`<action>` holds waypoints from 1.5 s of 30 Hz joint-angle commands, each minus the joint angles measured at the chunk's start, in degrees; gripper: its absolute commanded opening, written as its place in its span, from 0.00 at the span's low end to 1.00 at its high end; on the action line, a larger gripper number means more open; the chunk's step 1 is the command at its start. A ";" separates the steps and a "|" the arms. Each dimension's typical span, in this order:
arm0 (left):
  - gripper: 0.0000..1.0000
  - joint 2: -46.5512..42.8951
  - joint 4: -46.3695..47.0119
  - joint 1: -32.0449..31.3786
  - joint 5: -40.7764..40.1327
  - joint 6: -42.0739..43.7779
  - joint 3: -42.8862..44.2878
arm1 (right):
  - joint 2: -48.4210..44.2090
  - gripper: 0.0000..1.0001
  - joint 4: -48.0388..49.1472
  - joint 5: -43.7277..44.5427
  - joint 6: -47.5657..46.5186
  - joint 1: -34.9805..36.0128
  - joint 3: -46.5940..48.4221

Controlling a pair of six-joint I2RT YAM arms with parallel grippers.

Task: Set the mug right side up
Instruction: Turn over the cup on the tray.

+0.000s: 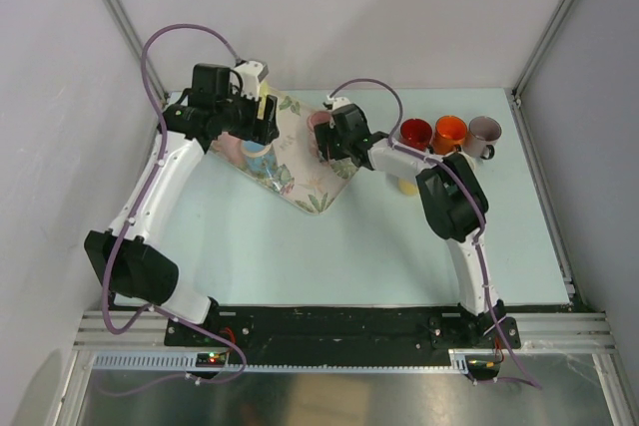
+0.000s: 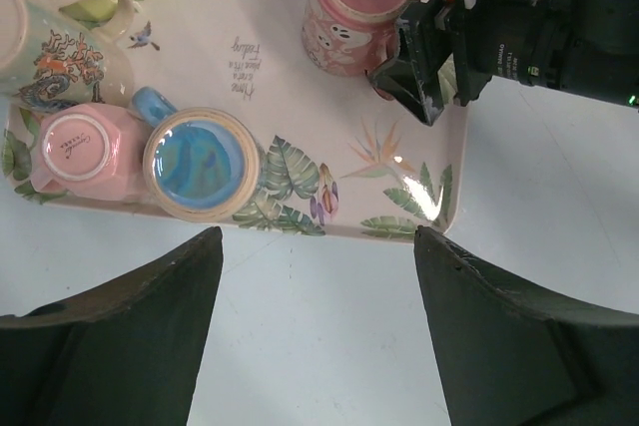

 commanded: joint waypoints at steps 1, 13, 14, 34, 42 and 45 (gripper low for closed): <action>0.82 -2.14 0.80 -0.02 -0.49 -0.45 -0.70 | -4.15 0.72 3.12 -3.67 -6.26 -3.22 -3.17; 0.82 -0.82 1.05 -0.12 0.26 -0.74 0.19 | -5.44 0.65 5.32 -22.58 -19.71 -7.48 -5.56; 0.82 -0.70 1.05 -0.12 0.32 -0.78 0.23 | -5.13 0.65 5.42 -22.70 -20.07 -7.49 -5.15; 0.82 -0.99 1.06 -0.40 0.20 -0.21 0.04 | -1.29 0.47 0.01 -18.91 -25.05 -6.21 -0.39; 0.82 -1.70 1.33 -0.41 0.80 -0.38 -0.73 | -0.98 0.46 -1.73 -17.47 -25.20 -6.09 0.10; 0.83 -2.11 1.55 -0.41 1.22 -0.58 -1.10 | -0.81 0.46 -2.93 -17.69 -25.56 -5.93 0.34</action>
